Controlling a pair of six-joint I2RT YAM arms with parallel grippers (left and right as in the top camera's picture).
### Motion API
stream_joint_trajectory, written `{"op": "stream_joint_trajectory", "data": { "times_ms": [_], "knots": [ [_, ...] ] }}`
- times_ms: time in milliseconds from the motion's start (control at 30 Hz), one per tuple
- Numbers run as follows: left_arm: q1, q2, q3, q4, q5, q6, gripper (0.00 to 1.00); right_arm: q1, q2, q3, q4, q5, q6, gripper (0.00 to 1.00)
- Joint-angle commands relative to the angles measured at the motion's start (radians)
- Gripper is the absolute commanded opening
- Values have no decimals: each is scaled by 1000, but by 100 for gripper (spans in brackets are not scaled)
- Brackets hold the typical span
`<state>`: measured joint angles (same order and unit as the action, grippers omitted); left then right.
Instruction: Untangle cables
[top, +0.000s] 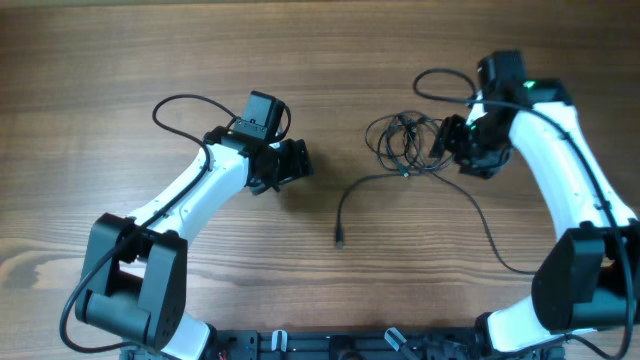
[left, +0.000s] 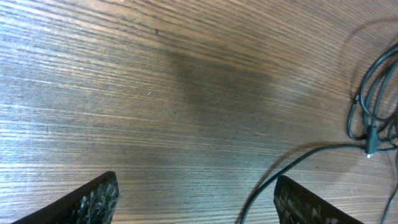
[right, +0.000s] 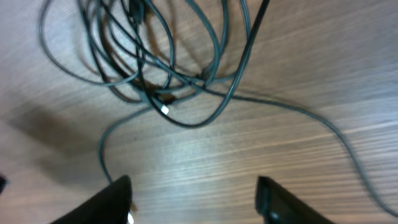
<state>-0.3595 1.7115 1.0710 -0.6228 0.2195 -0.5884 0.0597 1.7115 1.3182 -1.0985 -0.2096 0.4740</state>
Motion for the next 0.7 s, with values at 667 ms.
{"op": "stream_joint_trajectory", "data": {
  "times_ms": [667],
  "knots": [
    [5, 6, 8, -26, -54, 8, 82, 39, 13, -321, 470, 79, 389, 24]
  ]
}}
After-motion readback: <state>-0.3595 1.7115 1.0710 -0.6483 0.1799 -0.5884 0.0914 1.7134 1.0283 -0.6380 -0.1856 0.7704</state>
